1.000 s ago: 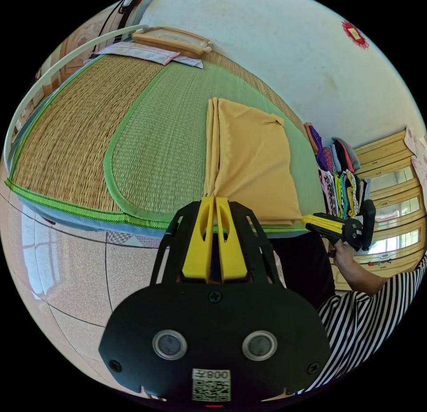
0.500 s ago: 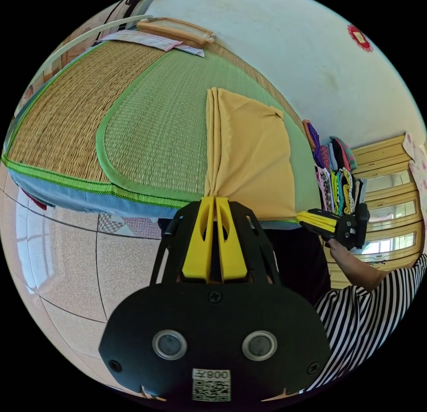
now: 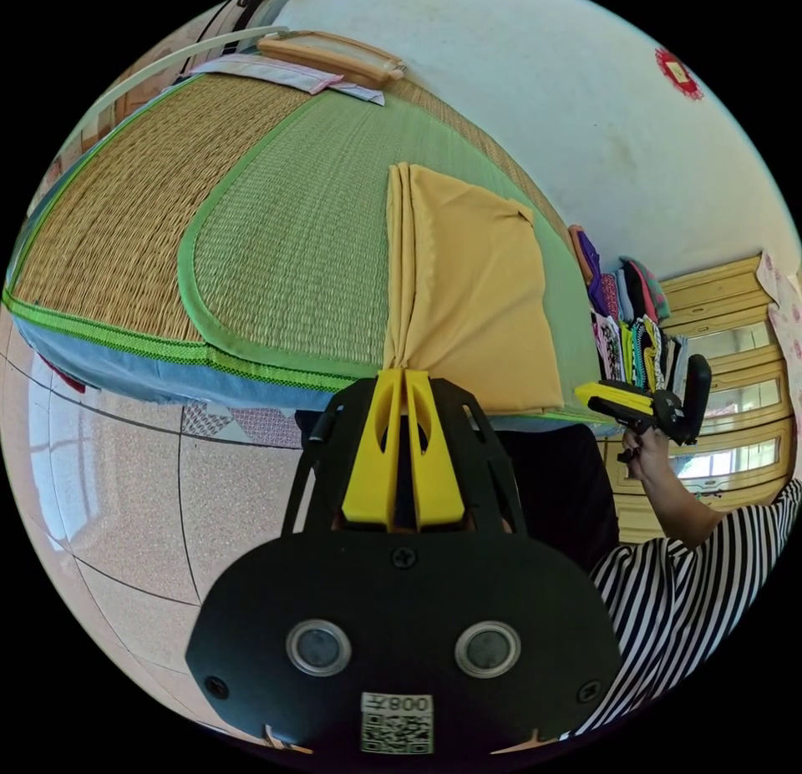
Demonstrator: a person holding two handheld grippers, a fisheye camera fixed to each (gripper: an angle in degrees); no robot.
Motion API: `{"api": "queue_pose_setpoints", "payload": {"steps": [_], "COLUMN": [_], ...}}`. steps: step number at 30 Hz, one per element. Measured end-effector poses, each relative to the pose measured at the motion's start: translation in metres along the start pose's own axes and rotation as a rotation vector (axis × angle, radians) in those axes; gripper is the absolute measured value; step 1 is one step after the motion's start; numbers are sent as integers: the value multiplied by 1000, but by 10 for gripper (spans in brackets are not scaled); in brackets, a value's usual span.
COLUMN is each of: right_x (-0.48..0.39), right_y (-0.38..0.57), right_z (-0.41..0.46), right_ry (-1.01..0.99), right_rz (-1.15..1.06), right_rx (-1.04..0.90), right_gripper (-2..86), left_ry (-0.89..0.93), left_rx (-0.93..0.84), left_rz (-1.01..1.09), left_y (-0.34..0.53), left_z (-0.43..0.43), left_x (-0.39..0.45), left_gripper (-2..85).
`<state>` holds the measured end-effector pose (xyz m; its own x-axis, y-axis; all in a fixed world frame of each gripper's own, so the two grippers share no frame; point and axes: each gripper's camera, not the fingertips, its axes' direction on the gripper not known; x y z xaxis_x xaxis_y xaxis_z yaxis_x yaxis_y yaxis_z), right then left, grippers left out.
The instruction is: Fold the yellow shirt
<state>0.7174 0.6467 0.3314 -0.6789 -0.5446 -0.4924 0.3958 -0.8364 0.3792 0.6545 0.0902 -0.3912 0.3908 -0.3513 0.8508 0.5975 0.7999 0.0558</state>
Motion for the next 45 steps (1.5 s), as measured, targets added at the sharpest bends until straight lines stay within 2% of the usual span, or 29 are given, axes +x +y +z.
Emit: {"api": "queue_pose_setpoints", "payload": {"steps": [2, 5, 11, 16, 22, 29, 38, 41, 45], "right_x": [8, 14, 41, 86, 168, 230, 231, 203, 204], "right_y": [-10, -11, 1, -11, -73, -120, -73, -39, 20], "right_z": [10, 50, 56, 29, 20, 82, 57, 69, 88], "right_ry": [-57, -69, -121, -160, -145, -170, -296, -330, -384], "right_rz": [-4, -25, 13, 85, 202, 297, 233, 149, 258], "right_rx": [-8, -124, -97, 20, 155, 6, 129, 55, 24], "right_gripper": [2, 2, 1, 1, 1, 2, 4, 6, 20], "left_ry": [5, 22, 45, 66, 75, 93, 134, 133, 200], "left_rx": [-2, 1, 3, 3, 4, 2, 68, 98, 88], "left_rz": [-5, -15, -22, -33, -39, -48, -41, -71, -123], "left_y": [1, 4, 8, 13, 18, 24, 37, 47, 57], "left_z": [0, 1, 3, 6, 10, 17, 10, 4, 13], "left_x": [0, 0, -1, 0, 3, 8, 17, 17, 11], "left_gripper": [4, 5, 6, 6, 7, 8, 38, 66, 89]}}
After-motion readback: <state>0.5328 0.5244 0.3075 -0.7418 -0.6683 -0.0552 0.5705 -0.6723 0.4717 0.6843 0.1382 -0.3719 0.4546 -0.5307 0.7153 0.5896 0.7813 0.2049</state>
